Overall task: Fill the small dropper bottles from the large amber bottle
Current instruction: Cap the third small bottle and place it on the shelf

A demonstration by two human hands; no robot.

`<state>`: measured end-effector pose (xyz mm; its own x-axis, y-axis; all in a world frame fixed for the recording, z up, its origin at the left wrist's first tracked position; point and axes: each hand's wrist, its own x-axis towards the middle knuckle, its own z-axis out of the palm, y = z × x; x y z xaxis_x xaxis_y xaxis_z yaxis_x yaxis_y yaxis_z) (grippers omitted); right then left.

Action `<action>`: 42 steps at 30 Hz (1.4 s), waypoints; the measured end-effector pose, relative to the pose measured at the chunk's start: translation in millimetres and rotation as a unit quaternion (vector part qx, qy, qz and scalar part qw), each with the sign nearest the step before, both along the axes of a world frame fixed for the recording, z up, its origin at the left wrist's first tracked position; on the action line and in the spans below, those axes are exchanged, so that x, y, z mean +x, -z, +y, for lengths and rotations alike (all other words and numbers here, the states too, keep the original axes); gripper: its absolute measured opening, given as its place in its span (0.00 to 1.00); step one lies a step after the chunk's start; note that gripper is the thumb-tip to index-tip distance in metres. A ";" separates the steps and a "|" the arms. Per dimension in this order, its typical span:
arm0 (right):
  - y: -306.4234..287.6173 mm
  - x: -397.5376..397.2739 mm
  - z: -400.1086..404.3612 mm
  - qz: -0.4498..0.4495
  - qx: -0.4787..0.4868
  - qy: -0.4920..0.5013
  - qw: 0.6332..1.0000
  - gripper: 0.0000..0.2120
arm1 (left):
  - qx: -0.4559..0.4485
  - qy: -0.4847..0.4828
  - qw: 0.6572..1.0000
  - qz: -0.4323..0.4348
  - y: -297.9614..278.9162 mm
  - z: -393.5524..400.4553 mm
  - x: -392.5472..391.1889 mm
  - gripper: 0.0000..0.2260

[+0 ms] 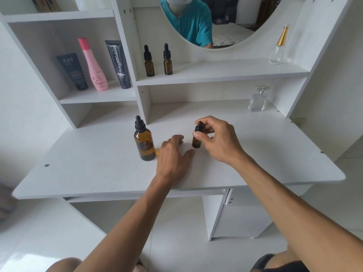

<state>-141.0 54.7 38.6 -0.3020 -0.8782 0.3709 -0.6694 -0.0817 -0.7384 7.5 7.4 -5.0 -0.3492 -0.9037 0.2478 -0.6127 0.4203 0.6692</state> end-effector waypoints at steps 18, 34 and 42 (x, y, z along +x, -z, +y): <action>-109.1 -16.8 -104.2 0.023 -0.219 0.076 0.973 0.14 | -0.035 0.057 0.980 -0.189 5.9 -37.1 -29.3 0.28; -110.5 -28.2 -176.2 0.035 -0.163 0.084 0.982 0.12 | -0.063 0.051 0.969 -0.232 13.0 -39.3 -33.4 0.28; -109.4 -25.6 -173.8 0.026 -0.143 0.080 0.986 0.15 | -0.066 0.051 0.969 -0.234 12.2 -38.8 -34.2 0.28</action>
